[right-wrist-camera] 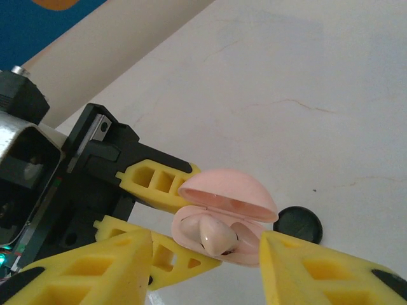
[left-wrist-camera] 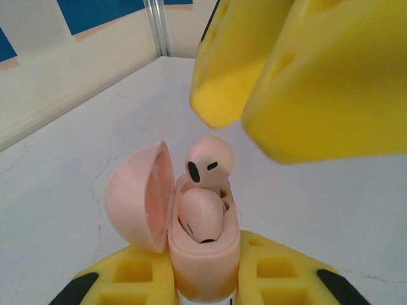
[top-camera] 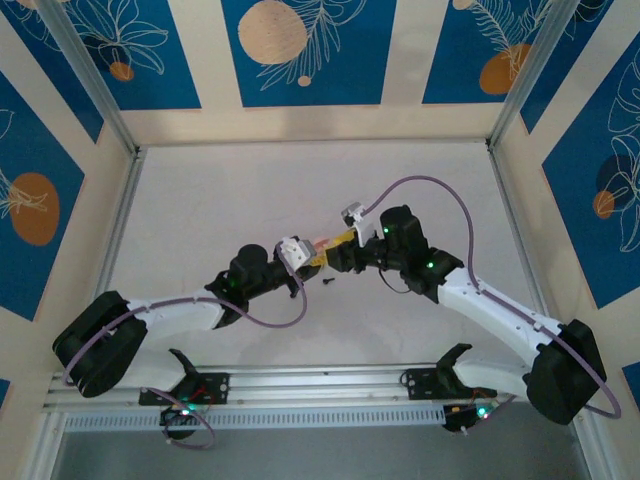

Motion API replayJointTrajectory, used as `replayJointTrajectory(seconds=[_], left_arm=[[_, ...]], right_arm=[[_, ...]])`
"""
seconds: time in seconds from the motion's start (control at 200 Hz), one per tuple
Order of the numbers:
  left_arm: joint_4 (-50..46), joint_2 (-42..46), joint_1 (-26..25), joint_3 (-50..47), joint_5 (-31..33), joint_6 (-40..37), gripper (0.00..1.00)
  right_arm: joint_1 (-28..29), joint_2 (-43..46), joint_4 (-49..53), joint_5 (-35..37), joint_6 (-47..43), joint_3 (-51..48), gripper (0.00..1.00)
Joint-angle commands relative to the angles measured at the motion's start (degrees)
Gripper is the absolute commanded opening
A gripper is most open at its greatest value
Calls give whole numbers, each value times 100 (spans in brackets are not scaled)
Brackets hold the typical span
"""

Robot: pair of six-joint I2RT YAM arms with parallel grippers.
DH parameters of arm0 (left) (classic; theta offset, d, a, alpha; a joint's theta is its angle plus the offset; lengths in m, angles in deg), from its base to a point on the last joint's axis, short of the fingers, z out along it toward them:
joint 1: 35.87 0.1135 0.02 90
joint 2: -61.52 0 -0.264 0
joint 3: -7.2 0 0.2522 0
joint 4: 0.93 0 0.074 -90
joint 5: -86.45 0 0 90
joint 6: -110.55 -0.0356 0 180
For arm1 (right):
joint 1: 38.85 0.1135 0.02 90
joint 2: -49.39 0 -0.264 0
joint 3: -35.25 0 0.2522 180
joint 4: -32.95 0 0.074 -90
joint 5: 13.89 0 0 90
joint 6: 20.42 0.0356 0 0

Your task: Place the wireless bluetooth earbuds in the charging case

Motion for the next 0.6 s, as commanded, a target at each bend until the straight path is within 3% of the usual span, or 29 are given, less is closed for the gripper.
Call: replayJointTrajectory(seconds=[0.0, 0.405, 0.595], left_arm=[[107, 120, -72, -48, 35, -84, 19], [306, 200, -70, -179, -200, -154, 19], [294, 233, -67, -197, -305, -181, 19]], right_arm=[[-114, 207, -2, -362, 132, 33, 50], [-782, 264, 141, -1675, 694, 325, 52], [-905, -59, 882, -2116, 281, 722, 50]])
